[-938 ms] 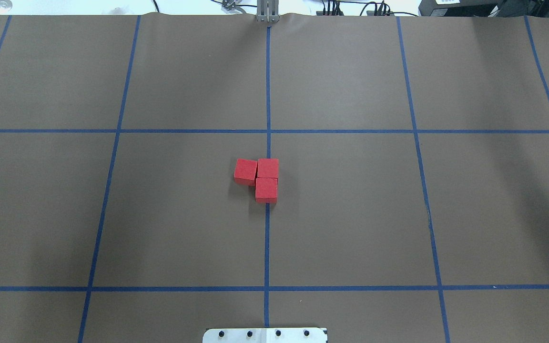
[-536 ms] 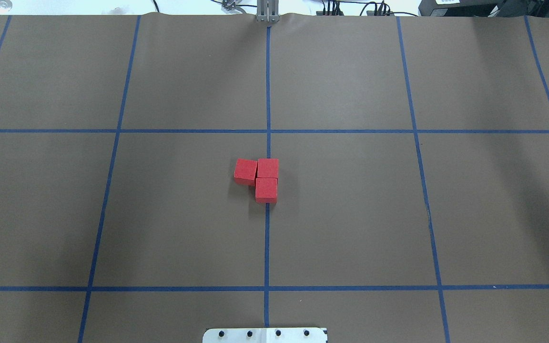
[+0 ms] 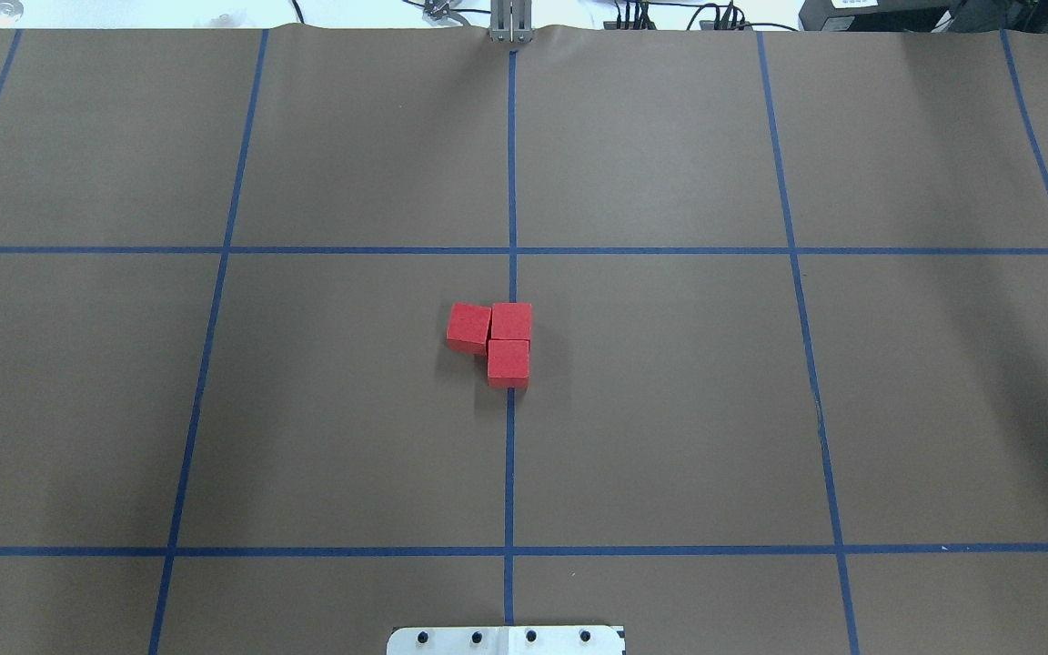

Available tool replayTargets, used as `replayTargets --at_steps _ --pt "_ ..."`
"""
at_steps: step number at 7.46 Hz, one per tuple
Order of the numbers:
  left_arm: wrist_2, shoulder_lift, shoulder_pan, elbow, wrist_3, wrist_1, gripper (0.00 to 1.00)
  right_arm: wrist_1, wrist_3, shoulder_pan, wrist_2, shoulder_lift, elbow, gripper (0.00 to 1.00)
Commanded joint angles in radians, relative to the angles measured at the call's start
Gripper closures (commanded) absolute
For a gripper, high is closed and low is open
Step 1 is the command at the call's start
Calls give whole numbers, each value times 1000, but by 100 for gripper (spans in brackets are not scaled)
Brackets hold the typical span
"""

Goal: Form red blocks into L shape at center

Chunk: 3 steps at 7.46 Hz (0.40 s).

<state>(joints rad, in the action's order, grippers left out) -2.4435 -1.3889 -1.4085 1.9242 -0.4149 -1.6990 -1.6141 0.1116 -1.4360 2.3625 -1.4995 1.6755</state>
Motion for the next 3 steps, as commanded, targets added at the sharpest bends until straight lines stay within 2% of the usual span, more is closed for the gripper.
replayTargets --at_steps 1,3 --pt "1 -13 -1 -2 -1 -1 0 0 -6 2 0 -1 -10 0" --pt "1 -13 -1 4 -1 -2 0 0 -7 0 0 -1 -13 0"
